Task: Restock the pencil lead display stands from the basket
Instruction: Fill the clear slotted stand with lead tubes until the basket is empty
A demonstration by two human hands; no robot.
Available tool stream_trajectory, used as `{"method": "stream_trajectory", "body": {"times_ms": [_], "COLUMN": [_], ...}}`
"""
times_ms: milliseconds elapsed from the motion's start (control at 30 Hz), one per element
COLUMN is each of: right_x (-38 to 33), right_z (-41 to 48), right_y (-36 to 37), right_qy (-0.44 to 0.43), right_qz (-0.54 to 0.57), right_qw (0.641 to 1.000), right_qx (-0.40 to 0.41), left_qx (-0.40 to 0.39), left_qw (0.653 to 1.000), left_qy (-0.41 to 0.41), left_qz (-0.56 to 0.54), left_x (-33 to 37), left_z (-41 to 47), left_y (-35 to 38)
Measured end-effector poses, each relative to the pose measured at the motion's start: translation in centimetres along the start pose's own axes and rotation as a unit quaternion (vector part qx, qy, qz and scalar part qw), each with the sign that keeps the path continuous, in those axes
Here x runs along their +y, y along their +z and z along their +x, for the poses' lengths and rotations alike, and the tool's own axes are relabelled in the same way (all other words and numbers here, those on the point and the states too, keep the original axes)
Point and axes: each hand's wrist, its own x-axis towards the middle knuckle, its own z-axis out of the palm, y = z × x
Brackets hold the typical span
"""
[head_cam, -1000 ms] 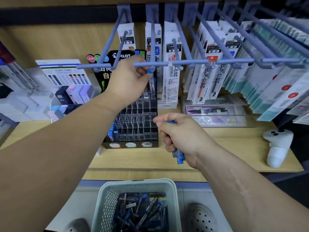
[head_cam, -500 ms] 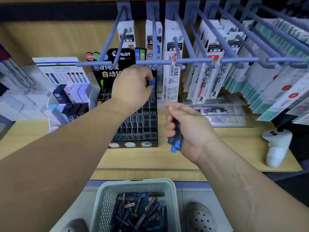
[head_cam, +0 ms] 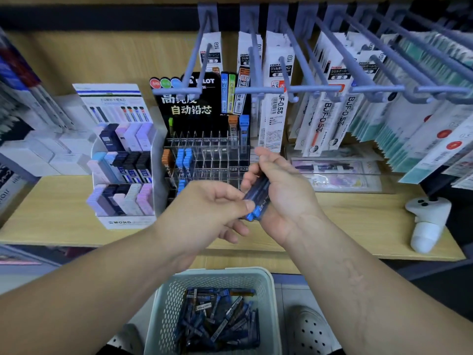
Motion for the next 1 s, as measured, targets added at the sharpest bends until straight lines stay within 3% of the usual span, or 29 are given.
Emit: {"method": "stream_trajectory", "body": {"times_ms": [167, 500, 667, 833, 1000], "right_x": [0.8, 1.5, 1.0, 0.0, 0.1], "right_z": [-1.0, -1.0, -1.1, -1.1, -0.5], "right_y": [0.7, 0.8, 0.8, 0.9, 0.7], "right_qy": [0.005, 0.045, 0.052, 0.033, 0.032], "right_qz": [0.018, 0.018, -0.025, 0.010, 0.024], "right_qw": [0.999, 0.998, 0.998, 0.999, 0.999], "right_qx": [-0.032, -0.041, -0.037, -0.038, -0.021], "left_qx": [0.047, 0.126, 0.123, 0.051, 0.107], "left_qw": [0.996, 0.982, 0.978, 0.981, 0.975], "left_qy": [-0.004, 0.065, 0.076, 0.085, 0.089], "left_qz": [-0.070, -0.127, -0.151, -0.168, -0.174], "left_x": [-0.9, -1.8, -2.0, -1.1, -1.3], "left_z": [-0.9, -0.4, 0.0, 0.5, 0.9], "left_y": [-0.5, 0.4, 0.7, 0.1, 0.1]}}
